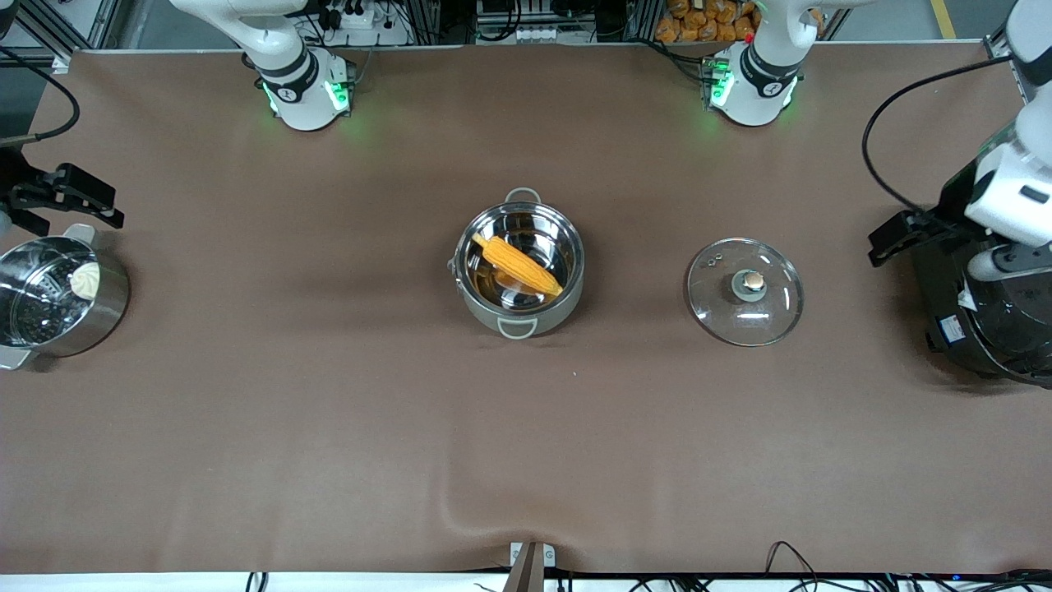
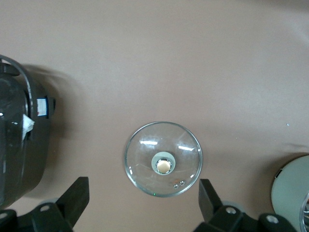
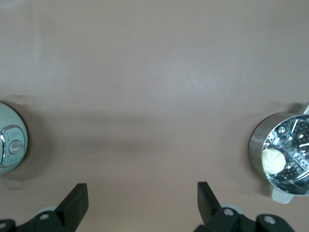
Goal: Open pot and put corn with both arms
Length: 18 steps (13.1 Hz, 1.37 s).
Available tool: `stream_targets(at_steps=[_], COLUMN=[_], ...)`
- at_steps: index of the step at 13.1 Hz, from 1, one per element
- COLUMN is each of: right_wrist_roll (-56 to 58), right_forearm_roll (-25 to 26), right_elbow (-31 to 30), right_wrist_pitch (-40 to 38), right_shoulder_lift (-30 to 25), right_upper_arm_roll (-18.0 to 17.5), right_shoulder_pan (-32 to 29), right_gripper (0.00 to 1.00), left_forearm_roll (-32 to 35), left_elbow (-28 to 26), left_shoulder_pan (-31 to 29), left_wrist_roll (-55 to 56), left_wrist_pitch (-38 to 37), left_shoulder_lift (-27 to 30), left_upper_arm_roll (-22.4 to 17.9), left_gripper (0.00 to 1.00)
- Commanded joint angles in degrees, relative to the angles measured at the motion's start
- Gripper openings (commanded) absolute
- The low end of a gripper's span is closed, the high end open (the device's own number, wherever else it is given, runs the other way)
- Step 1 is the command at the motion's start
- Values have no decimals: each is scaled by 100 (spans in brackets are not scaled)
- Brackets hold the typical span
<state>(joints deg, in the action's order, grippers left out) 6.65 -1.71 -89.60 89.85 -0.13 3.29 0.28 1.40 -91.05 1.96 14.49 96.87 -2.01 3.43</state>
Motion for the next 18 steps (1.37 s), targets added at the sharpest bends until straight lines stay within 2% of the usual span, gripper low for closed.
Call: stream_targets(at_steps=[1, 8, 18], right_wrist_roll=[-392, -831, -832], right_forearm_roll=[-128, -163, -330], right_elbow=[-76, 48, 48], right_wrist_pitch=[-125, -574, -530], right_shoulder_lift=[-145, -145, -145], right_upper_arm_roll=[-127, -118, -118], right_shoulder_pan=[-81, -107, -107], right_gripper=[100, 100, 100], left_forearm_roll=[115, 115, 27], left_elbow=[333, 280, 447], left_shoulder_pan=[-21, -21, -82], left_wrist_roll=[-157, -603, -640], left_wrist_pitch=[-431, -669, -695], left_shoulder_lift=[-10, 52, 26], left_upper_arm_roll=[52, 158, 123], left_gripper=[100, 100, 100])
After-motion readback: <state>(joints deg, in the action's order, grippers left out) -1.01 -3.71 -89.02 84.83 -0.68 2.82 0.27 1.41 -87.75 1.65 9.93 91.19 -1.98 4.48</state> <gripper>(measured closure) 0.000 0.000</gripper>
